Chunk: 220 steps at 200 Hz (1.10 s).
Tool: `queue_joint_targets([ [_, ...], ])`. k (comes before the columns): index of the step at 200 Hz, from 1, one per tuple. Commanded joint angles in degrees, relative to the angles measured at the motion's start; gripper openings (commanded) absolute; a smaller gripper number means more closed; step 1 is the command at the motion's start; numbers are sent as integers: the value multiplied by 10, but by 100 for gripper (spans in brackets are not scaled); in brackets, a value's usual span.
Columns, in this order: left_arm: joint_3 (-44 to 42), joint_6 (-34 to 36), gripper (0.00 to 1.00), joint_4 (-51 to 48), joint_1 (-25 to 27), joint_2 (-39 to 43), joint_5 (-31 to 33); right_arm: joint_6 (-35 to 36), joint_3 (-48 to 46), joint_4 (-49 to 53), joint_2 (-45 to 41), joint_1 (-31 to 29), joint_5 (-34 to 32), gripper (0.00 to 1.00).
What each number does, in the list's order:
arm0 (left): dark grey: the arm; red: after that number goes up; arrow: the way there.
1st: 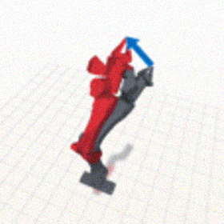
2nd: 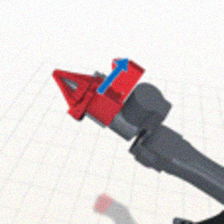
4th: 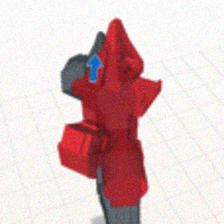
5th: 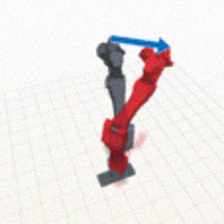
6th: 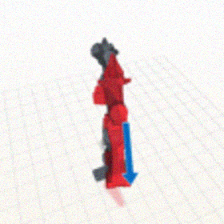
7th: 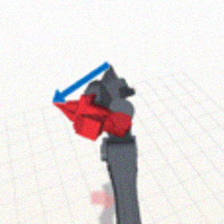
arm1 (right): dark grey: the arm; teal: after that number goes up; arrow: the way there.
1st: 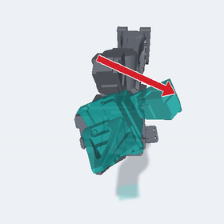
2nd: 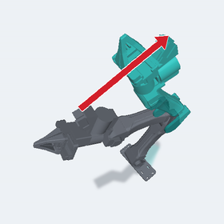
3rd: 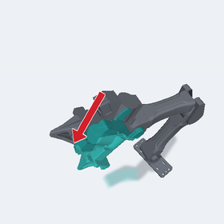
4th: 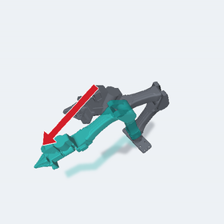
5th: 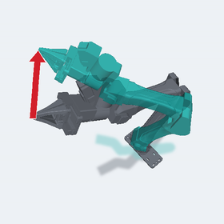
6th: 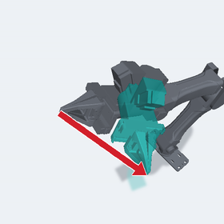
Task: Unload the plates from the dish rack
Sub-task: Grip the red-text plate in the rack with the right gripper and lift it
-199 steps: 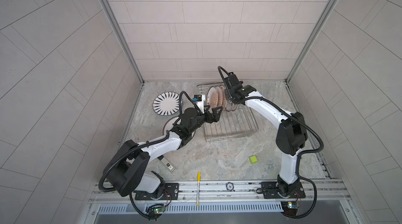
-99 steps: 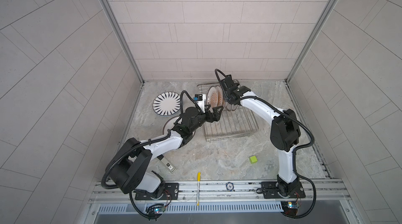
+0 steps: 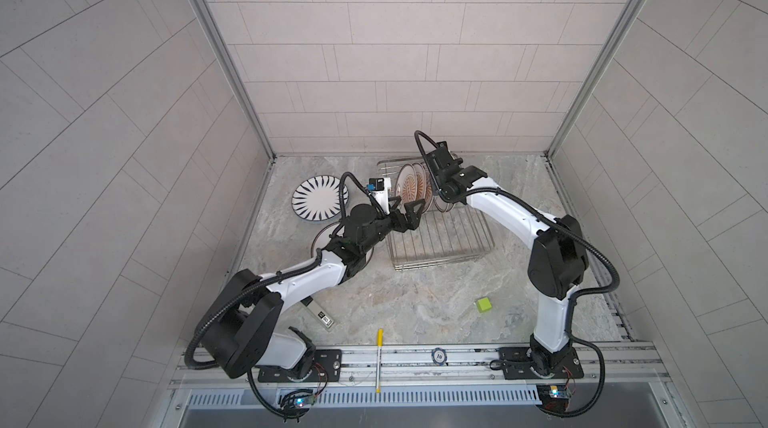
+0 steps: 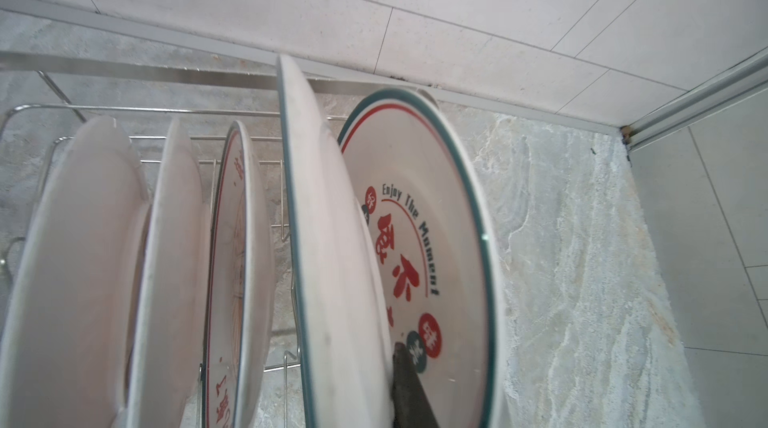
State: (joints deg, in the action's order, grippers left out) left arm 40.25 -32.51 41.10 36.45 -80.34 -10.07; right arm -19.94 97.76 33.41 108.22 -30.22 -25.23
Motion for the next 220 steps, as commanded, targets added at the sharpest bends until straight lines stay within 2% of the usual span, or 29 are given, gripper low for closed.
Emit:
queue_joint_targets([
  [1, 14, 5, 100, 2, 1, 11, 5, 6, -3, 4, -46, 3, -58, 3],
  [81, 2, 1, 100, 0, 1, 24, 17, 14, -67, -8, -137, -6, -137, 2],
  [125, -17, 11, 100, -20, 1, 55, 34, 15, -120, -35, -201, -10, -132, 1],
  [159, -25, 25, 100, -29, 0, 62, 53, 17, -141, -56, -231, -10, -83, 1],
  [191, -33, 24, 100, -24, -2, 64, 53, 15, -147, -55, -254, -14, -89, 0],
  [220, -43, 22, 100, -16, -10, 82, 34, 14, -180, -75, -311, -13, -41, 0],
])
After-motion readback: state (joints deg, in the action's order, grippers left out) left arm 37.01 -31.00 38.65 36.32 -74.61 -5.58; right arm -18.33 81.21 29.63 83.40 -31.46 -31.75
